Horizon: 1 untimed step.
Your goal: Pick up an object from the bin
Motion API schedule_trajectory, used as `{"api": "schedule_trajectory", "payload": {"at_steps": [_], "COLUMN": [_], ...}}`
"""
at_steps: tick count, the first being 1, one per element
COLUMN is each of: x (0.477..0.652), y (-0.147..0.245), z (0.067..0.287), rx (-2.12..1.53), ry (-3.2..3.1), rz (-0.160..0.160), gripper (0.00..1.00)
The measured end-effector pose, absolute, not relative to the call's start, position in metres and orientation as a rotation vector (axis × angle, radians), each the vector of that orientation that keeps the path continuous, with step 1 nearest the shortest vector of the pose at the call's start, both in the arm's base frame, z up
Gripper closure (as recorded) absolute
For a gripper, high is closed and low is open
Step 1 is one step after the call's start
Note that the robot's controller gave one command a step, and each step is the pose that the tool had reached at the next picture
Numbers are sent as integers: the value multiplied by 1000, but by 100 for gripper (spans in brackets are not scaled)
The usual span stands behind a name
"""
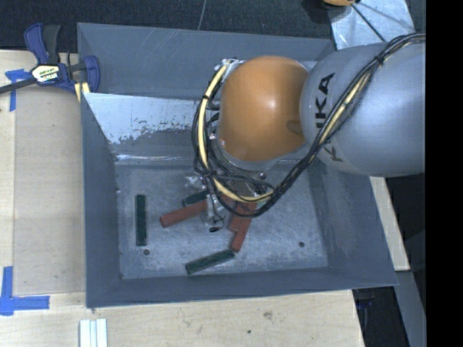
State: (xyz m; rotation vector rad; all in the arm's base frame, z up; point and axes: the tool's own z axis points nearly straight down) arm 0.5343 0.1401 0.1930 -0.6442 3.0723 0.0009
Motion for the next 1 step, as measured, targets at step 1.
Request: {"api": "schedule_trajectory", "payload": {"at_steps": [1], "x": [557], "y": [151], "z": [242], "rx": [-674], "ry": [3065], "rz": [1], "gripper": [100]}}
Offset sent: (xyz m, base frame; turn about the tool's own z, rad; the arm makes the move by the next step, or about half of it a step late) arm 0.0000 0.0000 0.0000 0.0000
